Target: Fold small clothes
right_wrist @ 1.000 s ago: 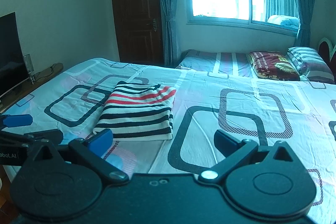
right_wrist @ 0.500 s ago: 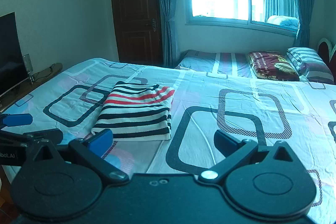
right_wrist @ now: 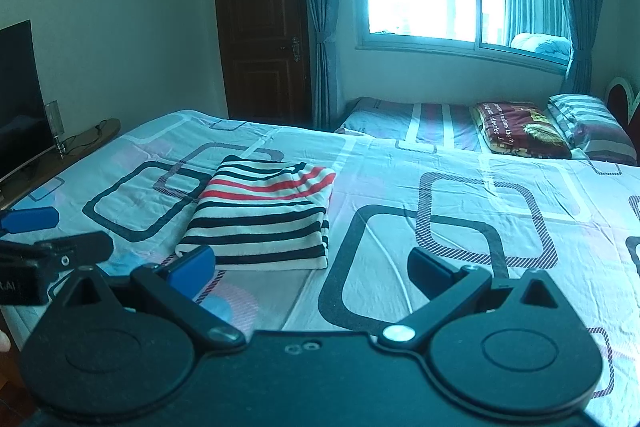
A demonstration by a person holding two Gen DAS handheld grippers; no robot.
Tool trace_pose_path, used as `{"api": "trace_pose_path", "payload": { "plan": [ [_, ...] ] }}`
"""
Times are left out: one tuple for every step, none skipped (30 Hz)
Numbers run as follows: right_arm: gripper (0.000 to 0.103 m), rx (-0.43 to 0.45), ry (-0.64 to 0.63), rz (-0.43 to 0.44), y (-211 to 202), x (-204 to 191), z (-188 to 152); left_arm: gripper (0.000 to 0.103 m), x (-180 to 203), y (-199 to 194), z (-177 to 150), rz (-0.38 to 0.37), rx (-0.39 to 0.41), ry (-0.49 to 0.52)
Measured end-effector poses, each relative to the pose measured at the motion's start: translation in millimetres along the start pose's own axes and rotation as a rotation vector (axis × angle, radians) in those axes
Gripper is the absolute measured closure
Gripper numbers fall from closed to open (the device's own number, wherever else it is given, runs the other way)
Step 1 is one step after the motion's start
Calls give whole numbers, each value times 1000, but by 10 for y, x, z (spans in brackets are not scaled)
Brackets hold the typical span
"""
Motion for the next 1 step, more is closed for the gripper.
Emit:
{"api": "trace_pose_path", "payload": {
  "plan": [
    [1, 0, -1, 2, 4, -3, 3, 0, 6, 4, 3, 7, -2, 0]
  ]
}}
Point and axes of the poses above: each gripper's, at about its wrist camera, not at the fingertips, and y roughly the way its jaws point, x to its right, z to its top, the point moved 3 cm from there along y, roughly the way its jaws point, and after that the axes turned 14 degrees about -y, right-handed, at the moved point
